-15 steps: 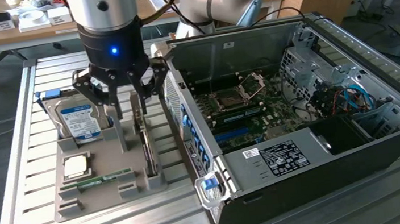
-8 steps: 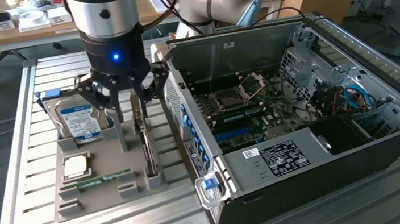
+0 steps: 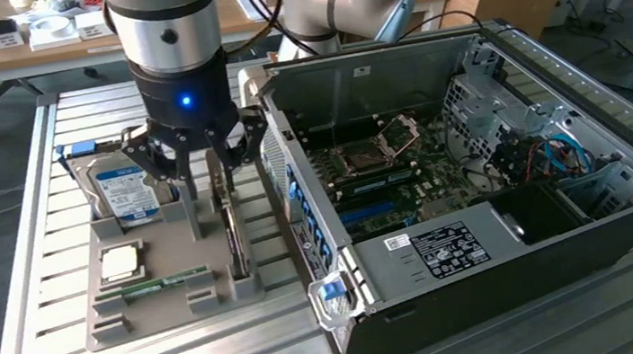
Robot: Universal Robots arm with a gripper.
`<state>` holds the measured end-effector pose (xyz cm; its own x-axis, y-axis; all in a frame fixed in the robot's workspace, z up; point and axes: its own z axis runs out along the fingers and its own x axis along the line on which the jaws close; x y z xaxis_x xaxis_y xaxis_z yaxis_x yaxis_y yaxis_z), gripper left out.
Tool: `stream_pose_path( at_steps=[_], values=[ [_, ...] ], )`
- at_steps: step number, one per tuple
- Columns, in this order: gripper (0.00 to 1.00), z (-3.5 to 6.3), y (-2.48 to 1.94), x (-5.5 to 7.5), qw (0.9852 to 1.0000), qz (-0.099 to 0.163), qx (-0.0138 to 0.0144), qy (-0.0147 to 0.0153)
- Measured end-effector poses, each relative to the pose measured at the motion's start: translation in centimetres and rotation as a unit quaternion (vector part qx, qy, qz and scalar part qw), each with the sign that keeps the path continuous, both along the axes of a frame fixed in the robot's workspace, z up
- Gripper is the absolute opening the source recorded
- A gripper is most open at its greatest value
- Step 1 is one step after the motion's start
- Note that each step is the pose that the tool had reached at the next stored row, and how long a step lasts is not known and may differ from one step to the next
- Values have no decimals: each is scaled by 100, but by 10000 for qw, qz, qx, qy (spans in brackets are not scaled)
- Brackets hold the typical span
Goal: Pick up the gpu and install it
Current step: 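Pick up the gpu and move the gpu toward the slot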
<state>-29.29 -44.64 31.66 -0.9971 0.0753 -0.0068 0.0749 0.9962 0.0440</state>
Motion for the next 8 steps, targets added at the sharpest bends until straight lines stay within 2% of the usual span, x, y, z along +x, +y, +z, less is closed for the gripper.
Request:
stream_pose_path(
  at_steps=[8],
  values=[
    [47, -78, 0, 0, 10000, 0, 0, 0]
  ],
)
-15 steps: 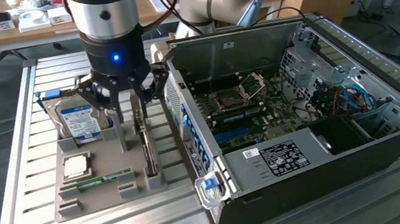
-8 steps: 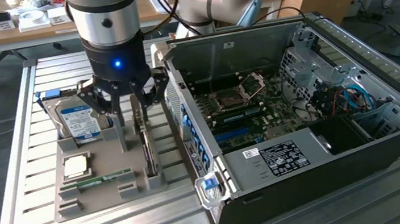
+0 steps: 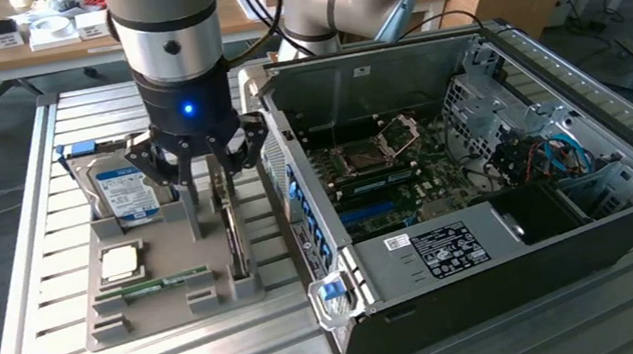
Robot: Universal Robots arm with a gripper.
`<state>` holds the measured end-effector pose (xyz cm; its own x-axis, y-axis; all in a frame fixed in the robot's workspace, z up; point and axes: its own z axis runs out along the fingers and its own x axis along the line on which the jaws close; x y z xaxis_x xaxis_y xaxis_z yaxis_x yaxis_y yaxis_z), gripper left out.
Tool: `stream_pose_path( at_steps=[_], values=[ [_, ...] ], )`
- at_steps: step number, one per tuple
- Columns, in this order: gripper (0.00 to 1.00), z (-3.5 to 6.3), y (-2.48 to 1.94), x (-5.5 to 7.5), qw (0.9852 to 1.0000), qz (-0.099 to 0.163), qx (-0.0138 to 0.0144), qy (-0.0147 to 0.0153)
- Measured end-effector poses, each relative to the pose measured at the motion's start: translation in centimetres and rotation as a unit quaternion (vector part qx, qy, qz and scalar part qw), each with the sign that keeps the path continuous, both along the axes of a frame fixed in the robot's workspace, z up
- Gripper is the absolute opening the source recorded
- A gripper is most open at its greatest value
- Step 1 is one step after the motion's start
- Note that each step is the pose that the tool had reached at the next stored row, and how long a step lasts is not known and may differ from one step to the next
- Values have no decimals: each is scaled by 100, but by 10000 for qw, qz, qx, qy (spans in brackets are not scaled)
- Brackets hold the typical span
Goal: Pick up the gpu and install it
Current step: 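Pick up the gpu and move the gpu toward the slot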
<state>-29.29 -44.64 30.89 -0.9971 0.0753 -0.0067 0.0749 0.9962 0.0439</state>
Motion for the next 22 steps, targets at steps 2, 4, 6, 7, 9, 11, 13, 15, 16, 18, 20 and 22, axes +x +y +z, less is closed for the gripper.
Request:
stream_pose_path(
  at_steps=[2, 4, 6, 7, 9, 11, 13, 15, 16, 18, 20, 22],
  values=[
    [47, -20, 0, 0, 10000, 0, 0, 1],
    [47, -41, 0, 0, 10000, 0, 0, 0],
    [47, -61, 0, 0, 10000, 0, 0, 0],
    [47, -71, 0, 0, 10000, 0, 0, 0],
    [47, -90, 0, 0, 10000, 0, 0, 0],
    [47, -111, 0, 0, 10000, 0, 0, 0],
    [47, -134, 0, 0, 10000, 0, 0, 0],
    [47, -157, 0, 0, 10000, 0, 0, 0],
    [47, -168, 0, 0, 10000, 0, 0, 0],
    [47, -190, 0, 0, 10000, 0, 0, 0],
    [47, -212, 0, 0, 10000, 0, 0, 0],
    [47, -234, 0, 0, 10000, 0, 0, 0]
  ],
)
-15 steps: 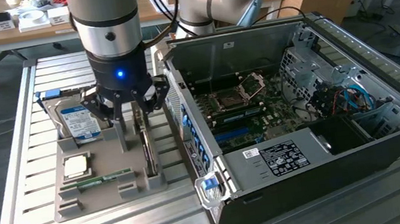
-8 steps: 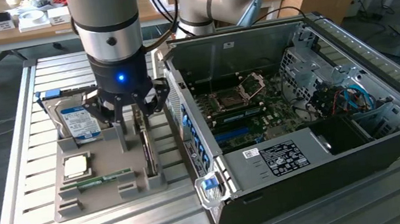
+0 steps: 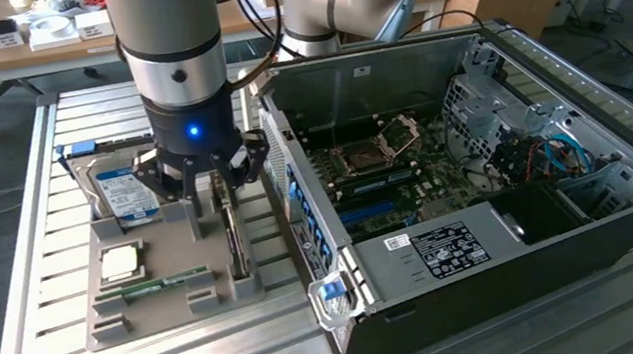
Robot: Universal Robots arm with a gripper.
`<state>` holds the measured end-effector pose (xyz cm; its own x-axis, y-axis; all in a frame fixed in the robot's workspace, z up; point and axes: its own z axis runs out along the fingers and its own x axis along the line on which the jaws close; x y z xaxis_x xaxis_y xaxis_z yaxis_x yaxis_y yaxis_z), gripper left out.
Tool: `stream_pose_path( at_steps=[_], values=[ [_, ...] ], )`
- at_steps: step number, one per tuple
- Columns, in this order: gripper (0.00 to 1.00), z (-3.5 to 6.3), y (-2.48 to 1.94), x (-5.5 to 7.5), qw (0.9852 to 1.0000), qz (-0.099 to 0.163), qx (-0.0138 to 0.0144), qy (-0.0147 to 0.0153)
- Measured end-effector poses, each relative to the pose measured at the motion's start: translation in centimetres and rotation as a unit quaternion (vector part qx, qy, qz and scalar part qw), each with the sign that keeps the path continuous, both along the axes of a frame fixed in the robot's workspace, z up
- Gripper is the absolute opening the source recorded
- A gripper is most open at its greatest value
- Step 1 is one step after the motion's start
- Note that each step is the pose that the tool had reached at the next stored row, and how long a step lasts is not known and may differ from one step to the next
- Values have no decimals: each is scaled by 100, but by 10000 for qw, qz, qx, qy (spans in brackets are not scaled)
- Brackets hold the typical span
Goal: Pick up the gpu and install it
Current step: 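Pick up the gpu and move the gpu toward the slot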
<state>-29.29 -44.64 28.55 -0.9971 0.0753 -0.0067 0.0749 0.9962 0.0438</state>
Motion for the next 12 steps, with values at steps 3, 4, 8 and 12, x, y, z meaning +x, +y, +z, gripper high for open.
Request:
stream_pose_path(
  at_steps=[3, 4, 8, 12],
  values=[
    [47, -35, 0, 0, 10000, 0, 0, 0],
    [47, -46, 0, 0, 10000, 0, 0, 0],
    [47, -93, 0, 0, 10000, 0, 0, 0],
    [47, -138, 0, 0, 10000, 0, 0, 0]
  ],
)
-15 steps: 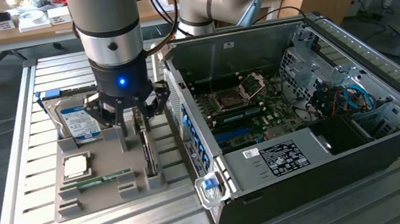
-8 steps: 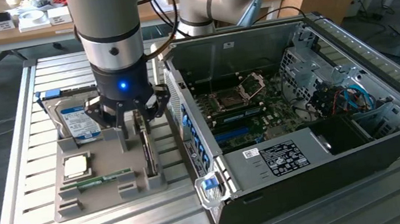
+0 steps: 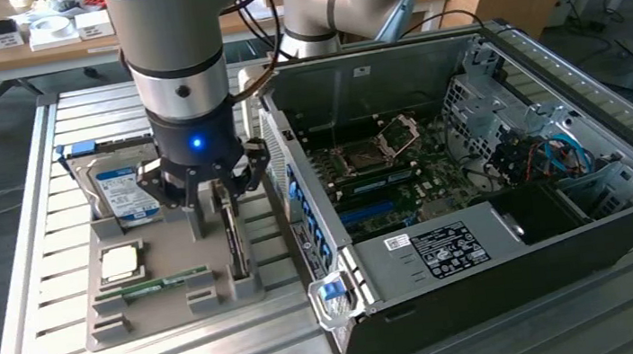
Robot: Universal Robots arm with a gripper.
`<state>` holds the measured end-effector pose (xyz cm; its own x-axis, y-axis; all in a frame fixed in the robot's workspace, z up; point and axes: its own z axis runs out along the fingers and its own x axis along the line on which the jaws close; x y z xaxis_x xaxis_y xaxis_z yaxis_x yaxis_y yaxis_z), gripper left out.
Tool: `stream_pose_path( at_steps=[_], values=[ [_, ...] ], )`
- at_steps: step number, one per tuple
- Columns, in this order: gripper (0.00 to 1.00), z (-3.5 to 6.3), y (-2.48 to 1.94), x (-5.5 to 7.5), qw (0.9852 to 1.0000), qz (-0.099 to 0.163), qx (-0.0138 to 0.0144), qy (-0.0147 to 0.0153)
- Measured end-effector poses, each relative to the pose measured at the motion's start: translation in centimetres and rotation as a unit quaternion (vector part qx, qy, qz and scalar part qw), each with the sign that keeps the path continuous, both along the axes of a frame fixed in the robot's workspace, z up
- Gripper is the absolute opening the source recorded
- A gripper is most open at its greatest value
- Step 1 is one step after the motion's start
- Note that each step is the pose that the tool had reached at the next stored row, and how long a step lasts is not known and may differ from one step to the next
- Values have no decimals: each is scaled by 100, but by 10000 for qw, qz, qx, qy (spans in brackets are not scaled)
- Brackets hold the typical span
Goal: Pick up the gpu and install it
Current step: 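Pick up the gpu and move the gpu toward the slot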
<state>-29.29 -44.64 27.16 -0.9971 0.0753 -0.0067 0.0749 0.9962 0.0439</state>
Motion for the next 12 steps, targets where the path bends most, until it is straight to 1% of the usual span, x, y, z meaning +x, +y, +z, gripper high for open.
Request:
stream_pose_path(
  at_steps=[6, 12],
  values=[
    [47, -75, 0, 0, 10000, 0, 0, 0],
    [47, -81, 0, 0, 10000, 0, 0, 0]
  ],
)
